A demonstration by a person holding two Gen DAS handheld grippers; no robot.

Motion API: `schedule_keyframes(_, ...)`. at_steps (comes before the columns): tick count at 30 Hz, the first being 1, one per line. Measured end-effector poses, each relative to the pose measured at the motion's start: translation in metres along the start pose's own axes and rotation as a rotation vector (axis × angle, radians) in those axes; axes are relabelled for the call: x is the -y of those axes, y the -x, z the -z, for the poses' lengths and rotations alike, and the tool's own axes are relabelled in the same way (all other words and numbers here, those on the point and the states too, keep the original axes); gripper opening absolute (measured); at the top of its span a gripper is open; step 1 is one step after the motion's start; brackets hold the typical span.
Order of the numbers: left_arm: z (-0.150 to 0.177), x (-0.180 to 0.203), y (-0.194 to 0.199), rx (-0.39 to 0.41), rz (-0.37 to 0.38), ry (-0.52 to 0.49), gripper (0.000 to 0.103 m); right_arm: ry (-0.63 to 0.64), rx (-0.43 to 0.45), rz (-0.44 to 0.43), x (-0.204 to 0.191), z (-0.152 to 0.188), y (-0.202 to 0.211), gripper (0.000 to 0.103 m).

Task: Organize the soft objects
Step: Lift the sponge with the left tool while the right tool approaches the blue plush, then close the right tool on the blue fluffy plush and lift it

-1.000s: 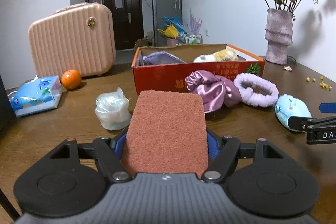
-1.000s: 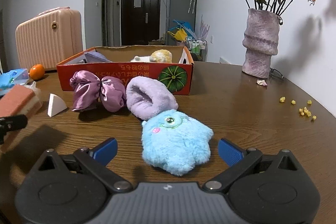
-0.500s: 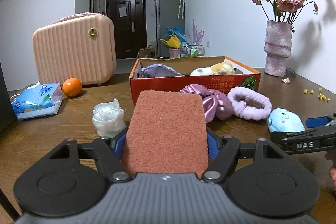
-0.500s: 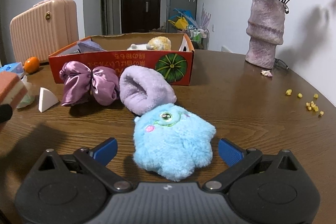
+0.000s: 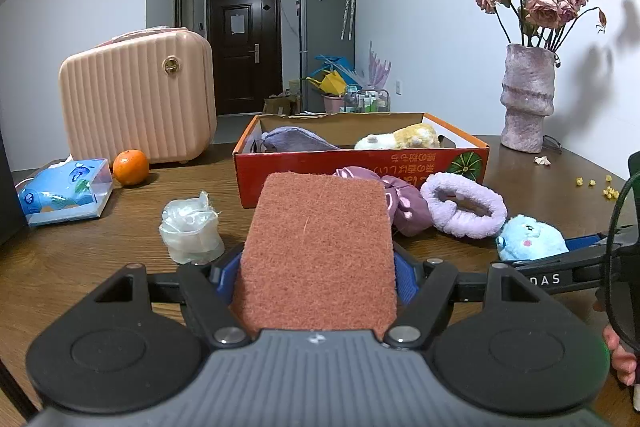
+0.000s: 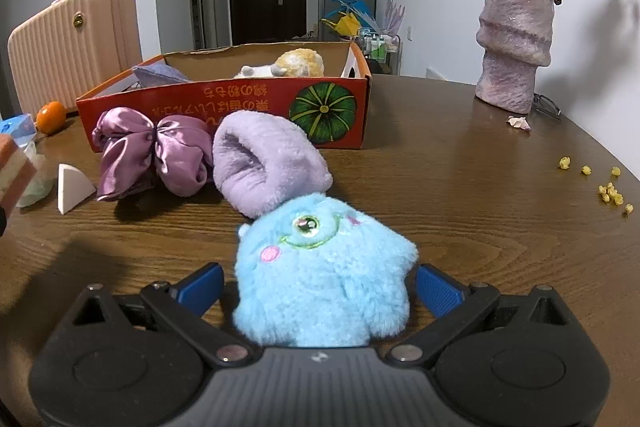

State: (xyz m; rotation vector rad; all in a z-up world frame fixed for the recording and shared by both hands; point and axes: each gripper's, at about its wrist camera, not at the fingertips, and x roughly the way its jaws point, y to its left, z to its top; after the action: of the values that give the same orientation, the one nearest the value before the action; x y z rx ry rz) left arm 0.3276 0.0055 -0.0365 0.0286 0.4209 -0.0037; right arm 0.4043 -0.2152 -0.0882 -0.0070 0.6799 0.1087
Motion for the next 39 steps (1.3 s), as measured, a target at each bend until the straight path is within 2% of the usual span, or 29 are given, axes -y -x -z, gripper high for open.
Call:
schedule_keyframes(8, -0.001, 0.007, -0.002, -0.001, -0.006, 0.009, 0.073, -0.005, -0.007, -0.018, 0.001, -0.002, -0.004, 0.093)
schedule_keyframes(10, -0.001, 0.009, -0.003, -0.002, -0.004, 0.008, 0.073, -0.006, -0.003, -0.022, 0.001, -0.002, -0.003, 0.086)
schedule_keyframes(16, -0.001, 0.013, -0.002, 0.002, -0.004, 0.001, 0.073, 0.007, 0.010, -0.031, -0.001, -0.001, 0.000, 0.074)
schedule_keyframes(23, 0.000, 0.014, -0.001, 0.004, -0.007, 0.004, 0.073, 0.019, 0.034, -0.042, -0.003, 0.000, 0.006, 0.073)
schedule_keyframes(31, -0.001, 0.011, -0.001, 0.006, -0.006, 0.010, 0.073, 0.080, 0.135, -0.054, -0.014, 0.003, 0.026, 0.073)
schedule_keyframes(39, -0.001, 0.009, 0.002, 0.016, -0.002, 0.019, 0.073, 0.078, 0.202, -0.095, -0.027, 0.004, 0.043, 0.073)
